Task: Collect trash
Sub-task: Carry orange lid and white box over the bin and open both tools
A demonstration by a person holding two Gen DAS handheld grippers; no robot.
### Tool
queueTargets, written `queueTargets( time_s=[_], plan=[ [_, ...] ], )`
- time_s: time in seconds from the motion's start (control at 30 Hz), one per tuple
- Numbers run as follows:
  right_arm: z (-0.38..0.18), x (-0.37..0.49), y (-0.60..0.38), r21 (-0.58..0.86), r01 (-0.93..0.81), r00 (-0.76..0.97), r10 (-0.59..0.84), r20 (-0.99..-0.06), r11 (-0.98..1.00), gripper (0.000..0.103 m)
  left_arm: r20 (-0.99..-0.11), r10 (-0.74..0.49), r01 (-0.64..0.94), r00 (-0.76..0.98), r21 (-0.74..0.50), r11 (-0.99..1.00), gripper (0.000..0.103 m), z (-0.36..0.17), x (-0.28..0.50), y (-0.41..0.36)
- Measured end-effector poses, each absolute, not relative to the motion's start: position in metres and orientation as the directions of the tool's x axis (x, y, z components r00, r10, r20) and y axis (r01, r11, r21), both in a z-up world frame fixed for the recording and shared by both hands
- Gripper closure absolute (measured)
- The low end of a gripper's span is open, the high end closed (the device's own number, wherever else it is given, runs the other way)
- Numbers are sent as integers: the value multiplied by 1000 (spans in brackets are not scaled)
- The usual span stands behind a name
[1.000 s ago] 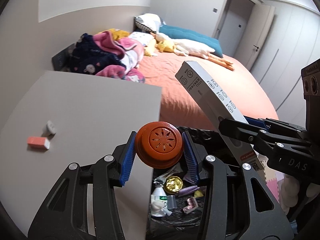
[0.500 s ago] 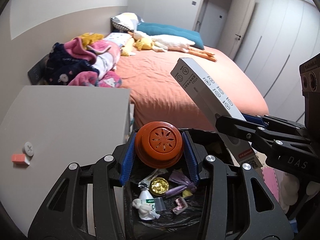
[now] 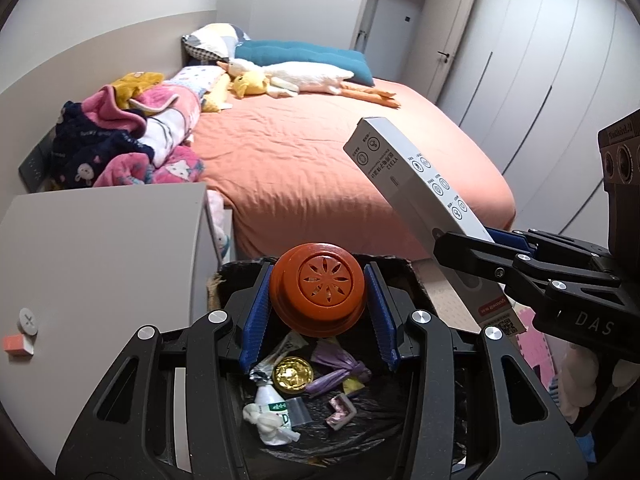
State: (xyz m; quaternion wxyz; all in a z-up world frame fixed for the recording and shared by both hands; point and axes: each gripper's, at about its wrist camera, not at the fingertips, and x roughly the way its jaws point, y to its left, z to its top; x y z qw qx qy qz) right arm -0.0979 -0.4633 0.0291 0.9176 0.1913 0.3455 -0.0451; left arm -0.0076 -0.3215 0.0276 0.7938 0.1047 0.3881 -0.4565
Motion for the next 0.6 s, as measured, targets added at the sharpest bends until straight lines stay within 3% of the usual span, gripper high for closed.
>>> queueTargets(
  time_s=[0.37,0.43,0.47,0.5,0.6],
  plan=[
    [27,-109,-473,328,255,754,25,-656,910,71,-728,-642,829,241,-191,526,57,22,-10,-331],
    [30,-111,-475,355,256,768,34,-639,899,58,-745,-630,826,220,-201,527,22,19,-8,-332],
    [31,-113,-476,361,259,774,31,-632,896,47,-753,-616,816,231,-194,544,6,19,-7,-331],
    [34,-115,-477,355,272,782,10,-623,894,39,-751,-612,811,247,-185,555,6,20,-6,-330],
    [38,-118,-477,349,281,790,-9,-613,894,37,-756,-599,798,263,-178,575,6,18,-3,-327]
  ],
)
